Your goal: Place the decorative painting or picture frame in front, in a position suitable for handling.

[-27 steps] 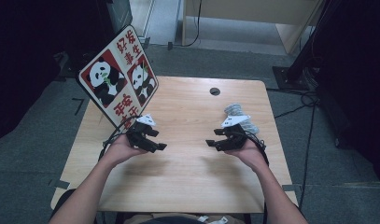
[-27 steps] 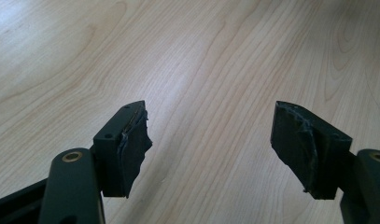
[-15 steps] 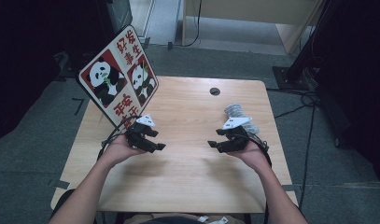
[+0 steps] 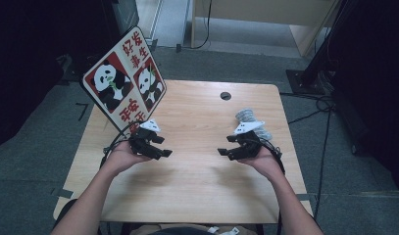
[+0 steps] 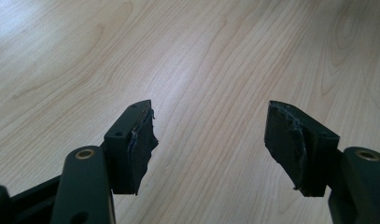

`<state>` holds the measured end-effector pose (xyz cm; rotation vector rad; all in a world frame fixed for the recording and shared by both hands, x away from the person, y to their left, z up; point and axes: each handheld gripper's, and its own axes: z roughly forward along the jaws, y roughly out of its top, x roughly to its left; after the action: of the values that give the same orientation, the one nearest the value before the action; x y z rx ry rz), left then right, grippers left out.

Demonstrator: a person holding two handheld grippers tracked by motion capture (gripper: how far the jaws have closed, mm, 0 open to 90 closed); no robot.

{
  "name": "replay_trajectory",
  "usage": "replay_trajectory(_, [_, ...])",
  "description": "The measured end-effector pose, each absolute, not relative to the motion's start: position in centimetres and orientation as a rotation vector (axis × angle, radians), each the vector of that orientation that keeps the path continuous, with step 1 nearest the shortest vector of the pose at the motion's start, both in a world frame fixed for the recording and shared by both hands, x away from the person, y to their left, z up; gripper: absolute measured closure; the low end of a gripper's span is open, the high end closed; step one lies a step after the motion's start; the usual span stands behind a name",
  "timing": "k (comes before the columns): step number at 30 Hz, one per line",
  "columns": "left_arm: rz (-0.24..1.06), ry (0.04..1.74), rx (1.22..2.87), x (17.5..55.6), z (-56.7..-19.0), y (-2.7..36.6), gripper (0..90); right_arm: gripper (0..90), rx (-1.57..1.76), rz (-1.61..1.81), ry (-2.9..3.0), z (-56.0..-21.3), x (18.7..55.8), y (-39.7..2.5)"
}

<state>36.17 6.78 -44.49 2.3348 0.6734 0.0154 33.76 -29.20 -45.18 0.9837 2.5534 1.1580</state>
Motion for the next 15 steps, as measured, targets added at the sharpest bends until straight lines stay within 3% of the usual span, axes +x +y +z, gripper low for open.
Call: replay_trajectory(15, [-0.003, 0.696, 2.367, 35.73, -44.35, 7.67, 33.9, 33.2, 0.972, 1.154, 2.565, -45.26, 34.21, -29.40])
